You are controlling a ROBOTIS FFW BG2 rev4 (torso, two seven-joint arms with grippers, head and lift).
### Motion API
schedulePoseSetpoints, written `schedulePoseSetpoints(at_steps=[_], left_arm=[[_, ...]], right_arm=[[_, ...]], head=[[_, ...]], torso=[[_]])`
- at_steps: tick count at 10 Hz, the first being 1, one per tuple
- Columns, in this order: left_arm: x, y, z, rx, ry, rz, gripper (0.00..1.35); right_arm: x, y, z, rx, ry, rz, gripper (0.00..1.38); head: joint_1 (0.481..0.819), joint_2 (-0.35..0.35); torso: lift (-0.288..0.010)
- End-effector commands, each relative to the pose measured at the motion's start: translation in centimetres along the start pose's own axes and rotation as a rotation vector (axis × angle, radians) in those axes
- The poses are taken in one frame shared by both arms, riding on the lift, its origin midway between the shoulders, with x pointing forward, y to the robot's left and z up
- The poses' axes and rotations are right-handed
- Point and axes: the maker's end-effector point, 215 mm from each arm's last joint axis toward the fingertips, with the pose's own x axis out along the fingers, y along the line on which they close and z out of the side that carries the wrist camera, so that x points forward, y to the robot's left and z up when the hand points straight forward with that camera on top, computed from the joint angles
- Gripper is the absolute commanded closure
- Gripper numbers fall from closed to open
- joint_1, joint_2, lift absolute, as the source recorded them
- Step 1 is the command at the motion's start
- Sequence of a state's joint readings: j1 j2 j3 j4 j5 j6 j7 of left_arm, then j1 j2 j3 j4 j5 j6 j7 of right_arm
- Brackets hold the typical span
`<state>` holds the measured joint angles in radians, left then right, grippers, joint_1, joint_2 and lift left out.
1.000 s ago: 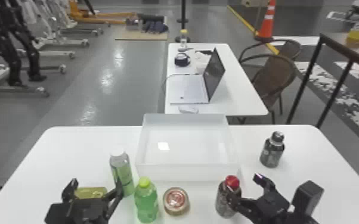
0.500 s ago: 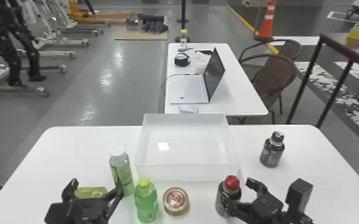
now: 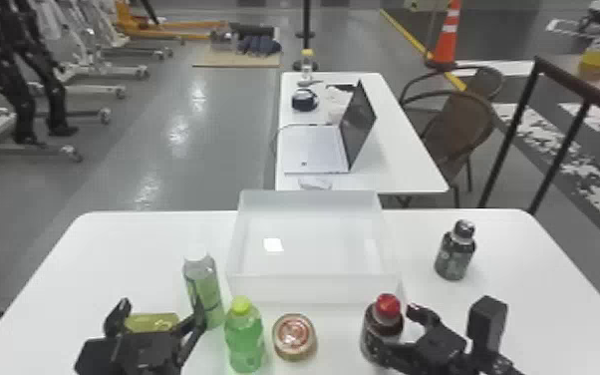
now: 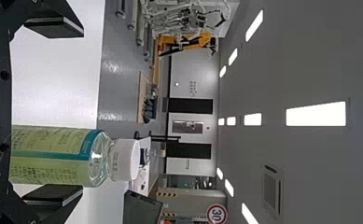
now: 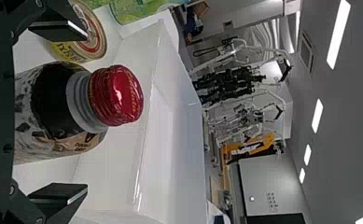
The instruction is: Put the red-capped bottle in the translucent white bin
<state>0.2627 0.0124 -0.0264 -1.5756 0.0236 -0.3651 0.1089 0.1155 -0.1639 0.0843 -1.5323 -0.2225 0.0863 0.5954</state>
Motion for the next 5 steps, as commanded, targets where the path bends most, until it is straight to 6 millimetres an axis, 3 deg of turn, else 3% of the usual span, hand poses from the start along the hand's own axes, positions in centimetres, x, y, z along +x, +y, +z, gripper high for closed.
schedulePoseSetpoints(at_steps=[1, 2, 3, 5], left_arm=[[0.0, 0.0, -0.1, -0.003, 0.002, 0.000, 0.13], [0.0, 0.0, -0.2, -0.009, 0.004, 0.001, 0.13], [0.1, 0.0, -0.1, -0.009, 0.002, 0.001, 0.13], [0.1, 0.1, -0.2, -0.012, 0.004, 0.002, 0.13]], right_arm=[[0.0, -0.2, -0.8, 0.004, 0.018, 0.001, 0.17], [0.1, -0.3, -1.3, 0.003, 0.033, 0.004, 0.24], [0.1, -0.5, -1.8, 0.005, 0.047, 0.006, 0.43], [0.2, -0.6, -2.0, 0.005, 0.060, 0.012, 0.94]], head=[[0.549, 0.000], [0.549, 0.000], [0.549, 0.000], [0.549, 0.000]], torso=[[-0.100], [-0.100], [-0.100], [-0.100]])
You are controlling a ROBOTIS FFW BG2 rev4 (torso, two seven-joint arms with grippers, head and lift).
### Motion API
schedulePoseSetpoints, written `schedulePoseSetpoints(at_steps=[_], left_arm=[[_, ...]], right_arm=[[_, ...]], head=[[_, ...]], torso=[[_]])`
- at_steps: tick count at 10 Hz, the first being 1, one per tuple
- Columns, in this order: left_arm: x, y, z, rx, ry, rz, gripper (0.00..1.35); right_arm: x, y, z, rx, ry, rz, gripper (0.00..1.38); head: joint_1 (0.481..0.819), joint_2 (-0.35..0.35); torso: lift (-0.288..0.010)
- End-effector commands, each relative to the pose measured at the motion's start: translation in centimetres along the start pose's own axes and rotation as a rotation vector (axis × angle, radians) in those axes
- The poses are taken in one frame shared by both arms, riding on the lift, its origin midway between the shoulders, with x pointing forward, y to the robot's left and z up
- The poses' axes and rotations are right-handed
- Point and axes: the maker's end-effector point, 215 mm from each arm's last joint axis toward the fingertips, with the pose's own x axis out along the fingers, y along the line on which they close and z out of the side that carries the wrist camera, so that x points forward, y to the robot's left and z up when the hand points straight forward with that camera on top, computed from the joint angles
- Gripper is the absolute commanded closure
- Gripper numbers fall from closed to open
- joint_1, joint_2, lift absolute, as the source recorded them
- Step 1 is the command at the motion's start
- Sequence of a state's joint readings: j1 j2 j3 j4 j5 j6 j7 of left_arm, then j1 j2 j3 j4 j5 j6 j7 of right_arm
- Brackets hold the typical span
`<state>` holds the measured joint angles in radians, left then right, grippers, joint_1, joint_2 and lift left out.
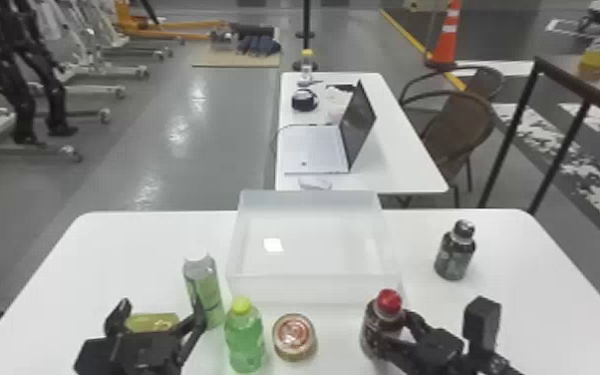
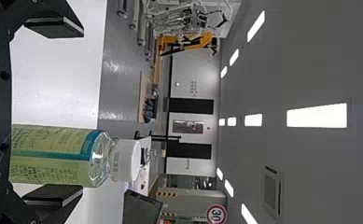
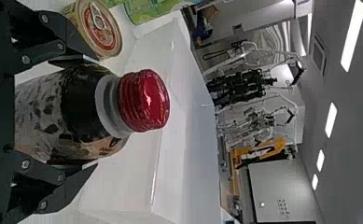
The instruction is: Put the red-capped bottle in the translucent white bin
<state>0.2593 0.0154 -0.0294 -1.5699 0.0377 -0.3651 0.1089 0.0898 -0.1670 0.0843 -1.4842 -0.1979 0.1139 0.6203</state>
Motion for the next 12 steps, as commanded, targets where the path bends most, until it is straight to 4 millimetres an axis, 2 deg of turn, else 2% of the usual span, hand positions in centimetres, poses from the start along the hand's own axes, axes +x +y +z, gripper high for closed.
schedulePoseSetpoints(at_steps=[1, 2, 6, 9, 12], left_arm=[[0.0, 0.0, 0.0, -0.002, 0.001, 0.000, 0.13], [0.0, 0.0, 0.0, -0.002, 0.001, 0.001, 0.13], [0.0, 0.0, -0.1, -0.003, 0.004, 0.002, 0.13], [0.1, -0.2, -0.2, -0.003, 0.004, -0.003, 0.13], [0.2, -0.5, -0.3, -0.010, 0.005, -0.009, 0.12]], right_arm=[[0.1, 0.0, 0.4, -0.003, -0.004, 0.002, 0.98], [0.2, 0.2, 1.4, -0.004, -0.022, 0.007, 0.98], [0.7, 1.1, 8.5, -0.034, -0.087, 0.014, 0.98], [2.0, 0.2, 11.6, -0.057, -0.127, 0.007, 0.98], [3.9, -1.4, 13.5, -0.108, -0.152, 0.004, 0.96]], head=[[0.549, 0.000], [0.549, 0.000], [0.549, 0.000], [0.549, 0.000], [0.549, 0.000]], torso=[[-0.100], [-0.100], [-0.100], [-0.100], [-0.100]])
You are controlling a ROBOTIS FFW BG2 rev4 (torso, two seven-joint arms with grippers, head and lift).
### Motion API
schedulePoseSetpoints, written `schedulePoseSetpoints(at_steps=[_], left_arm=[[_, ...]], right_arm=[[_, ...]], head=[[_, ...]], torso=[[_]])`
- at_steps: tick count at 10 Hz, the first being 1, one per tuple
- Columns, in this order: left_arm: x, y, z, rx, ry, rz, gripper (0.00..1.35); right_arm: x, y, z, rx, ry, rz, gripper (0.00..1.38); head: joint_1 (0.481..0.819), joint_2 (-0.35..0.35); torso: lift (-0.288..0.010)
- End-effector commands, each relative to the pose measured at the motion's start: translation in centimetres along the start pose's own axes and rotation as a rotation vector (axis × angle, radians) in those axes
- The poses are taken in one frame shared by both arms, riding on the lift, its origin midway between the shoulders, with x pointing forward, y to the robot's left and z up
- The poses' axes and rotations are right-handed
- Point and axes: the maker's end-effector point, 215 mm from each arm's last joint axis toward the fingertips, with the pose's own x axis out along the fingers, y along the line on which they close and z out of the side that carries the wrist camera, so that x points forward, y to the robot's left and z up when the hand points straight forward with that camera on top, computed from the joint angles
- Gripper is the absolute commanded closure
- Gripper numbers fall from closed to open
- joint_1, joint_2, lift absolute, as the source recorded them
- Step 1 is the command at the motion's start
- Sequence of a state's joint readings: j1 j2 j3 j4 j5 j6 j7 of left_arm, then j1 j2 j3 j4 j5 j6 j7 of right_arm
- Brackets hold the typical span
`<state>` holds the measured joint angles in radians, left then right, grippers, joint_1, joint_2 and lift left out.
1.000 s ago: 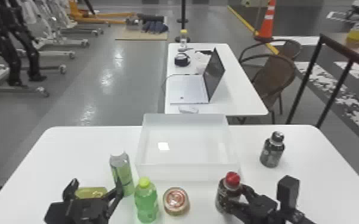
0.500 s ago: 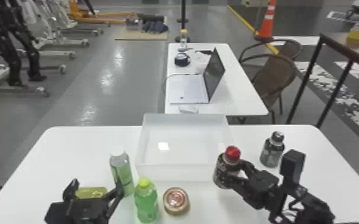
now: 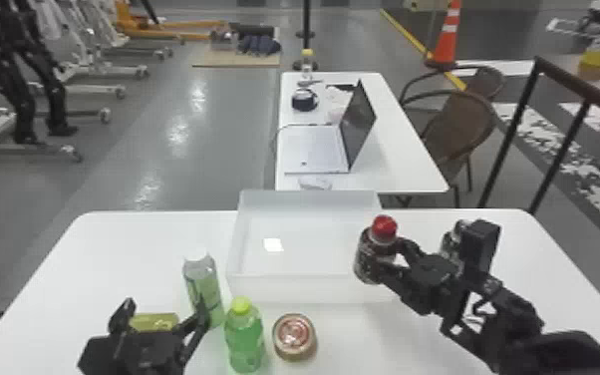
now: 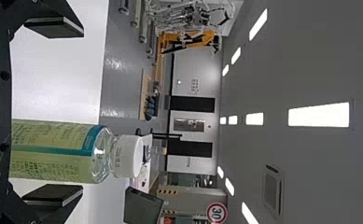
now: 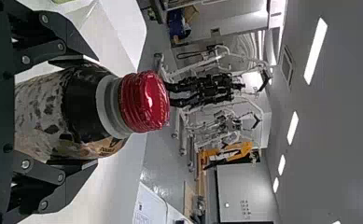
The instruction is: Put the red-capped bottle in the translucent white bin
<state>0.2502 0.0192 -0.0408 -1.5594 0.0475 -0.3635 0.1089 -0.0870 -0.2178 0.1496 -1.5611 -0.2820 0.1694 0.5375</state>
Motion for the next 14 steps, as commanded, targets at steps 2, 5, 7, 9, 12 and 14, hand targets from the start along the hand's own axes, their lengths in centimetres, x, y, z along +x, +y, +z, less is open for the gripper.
schedulePoseSetpoints(at_steps=[2, 5, 7, 9, 12, 14], left_arm=[[0.1, -0.2, 0.0, -0.003, 0.000, -0.003, 0.12], [0.1, -0.2, 0.0, -0.010, -0.003, -0.002, 0.12], [0.2, -0.3, 0.1, -0.011, -0.008, -0.004, 0.12], [0.5, -0.7, 0.3, -0.014, -0.017, -0.013, 0.12], [1.4, -2.2, 1.2, -0.033, -0.042, -0.046, 0.12], [2.0, -2.8, 1.7, -0.038, -0.058, -0.059, 0.12]], right_arm=[[1.0, -1.7, 0.6, -0.055, -0.007, -0.014, 0.96], [1.7, -4.3, -0.8, -0.095, 0.025, -0.049, 0.96], [2.1, -6.4, -0.2, -0.098, 0.013, -0.067, 0.96], [3.2, -7.9, 1.8, -0.095, -0.034, -0.075, 0.96], [4.7, -8.1, 3.6, -0.075, -0.089, -0.039, 0.96], [5.9, -7.3, 3.5, -0.013, -0.111, 0.000, 0.96]], head=[[0.549, 0.000], [0.549, 0.000], [0.549, 0.000], [0.549, 0.000], [0.549, 0.000], [0.549, 0.000]], torso=[[-0.100], [-0.100], [-0.100], [-0.100], [-0.100], [-0.100]])
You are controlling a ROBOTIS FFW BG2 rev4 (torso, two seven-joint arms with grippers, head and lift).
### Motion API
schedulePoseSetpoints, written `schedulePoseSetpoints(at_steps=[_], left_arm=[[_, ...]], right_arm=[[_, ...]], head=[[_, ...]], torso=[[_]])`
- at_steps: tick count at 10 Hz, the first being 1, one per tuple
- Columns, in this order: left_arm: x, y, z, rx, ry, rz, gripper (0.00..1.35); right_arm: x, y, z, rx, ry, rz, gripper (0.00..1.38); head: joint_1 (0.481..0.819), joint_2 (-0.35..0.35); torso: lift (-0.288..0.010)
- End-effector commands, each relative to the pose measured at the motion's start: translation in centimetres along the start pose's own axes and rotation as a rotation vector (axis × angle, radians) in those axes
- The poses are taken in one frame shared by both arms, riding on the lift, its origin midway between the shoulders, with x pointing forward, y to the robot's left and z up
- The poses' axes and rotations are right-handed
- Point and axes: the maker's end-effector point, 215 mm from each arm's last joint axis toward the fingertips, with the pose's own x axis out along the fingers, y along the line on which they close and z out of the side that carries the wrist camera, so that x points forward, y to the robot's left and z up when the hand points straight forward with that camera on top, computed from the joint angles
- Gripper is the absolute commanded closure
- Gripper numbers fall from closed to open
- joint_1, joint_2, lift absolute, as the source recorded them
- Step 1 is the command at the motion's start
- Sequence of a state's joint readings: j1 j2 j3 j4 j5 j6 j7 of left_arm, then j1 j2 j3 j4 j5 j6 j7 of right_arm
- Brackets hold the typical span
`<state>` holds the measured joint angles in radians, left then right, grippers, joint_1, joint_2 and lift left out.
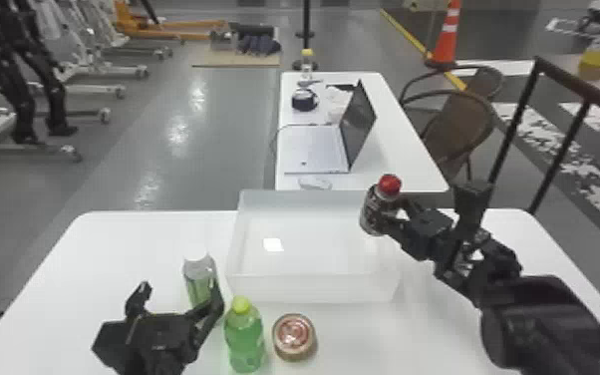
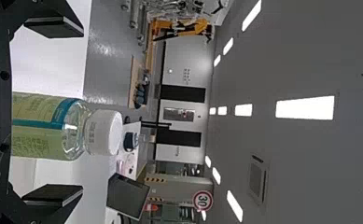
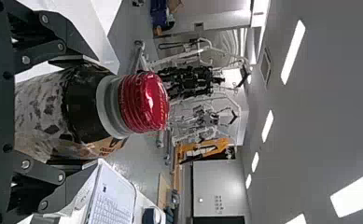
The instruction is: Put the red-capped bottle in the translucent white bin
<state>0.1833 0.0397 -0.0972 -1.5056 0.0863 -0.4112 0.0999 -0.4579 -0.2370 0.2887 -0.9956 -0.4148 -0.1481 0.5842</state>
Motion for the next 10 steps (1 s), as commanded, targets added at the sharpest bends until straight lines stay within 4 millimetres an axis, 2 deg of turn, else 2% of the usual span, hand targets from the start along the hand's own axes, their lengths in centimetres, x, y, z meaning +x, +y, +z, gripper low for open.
schedulePoseSetpoints(at_steps=[1, 3, 4, 5, 7, 8, 10], left_arm=[[0.4, -0.5, 0.3, -0.004, -0.010, -0.011, 0.12], [0.8, -0.7, 0.7, -0.006, -0.022, -0.017, 0.13], [0.8, -0.7, 0.7, -0.007, -0.021, -0.016, 0.13], [0.8, -0.6, 0.7, -0.007, -0.022, -0.015, 0.13], [0.7, -0.5, 0.6, -0.001, -0.021, -0.015, 0.12], [0.6, -0.6, 0.6, -0.001, -0.021, -0.015, 0.12], [0.5, -0.6, 0.6, 0.001, -0.021, -0.014, 0.12]], right_arm=[[0.7, 0.5, 0.1, 0.050, -0.023, 0.016, 0.96], [0.9, 0.7, -0.6, 0.062, -0.018, 0.014, 0.96], [0.6, 0.5, -1.6, 0.072, -0.003, 0.007, 0.96], [0.4, 0.5, -2.6, 0.088, 0.011, 0.003, 0.90], [0.2, 0.9, -3.8, 0.103, 0.027, 0.004, 0.29], [0.2, 1.0, -4.0, 0.102, 0.035, 0.005, 0.06], [0.1, 0.8, -4.1, 0.101, 0.037, 0.002, 0.15]], head=[[0.549, 0.000], [0.549, 0.000], [0.549, 0.000], [0.549, 0.000], [0.549, 0.000], [0.549, 0.000], [0.549, 0.000]], torso=[[-0.100], [-0.100], [-0.100], [-0.100], [-0.100], [-0.100], [-0.100]])
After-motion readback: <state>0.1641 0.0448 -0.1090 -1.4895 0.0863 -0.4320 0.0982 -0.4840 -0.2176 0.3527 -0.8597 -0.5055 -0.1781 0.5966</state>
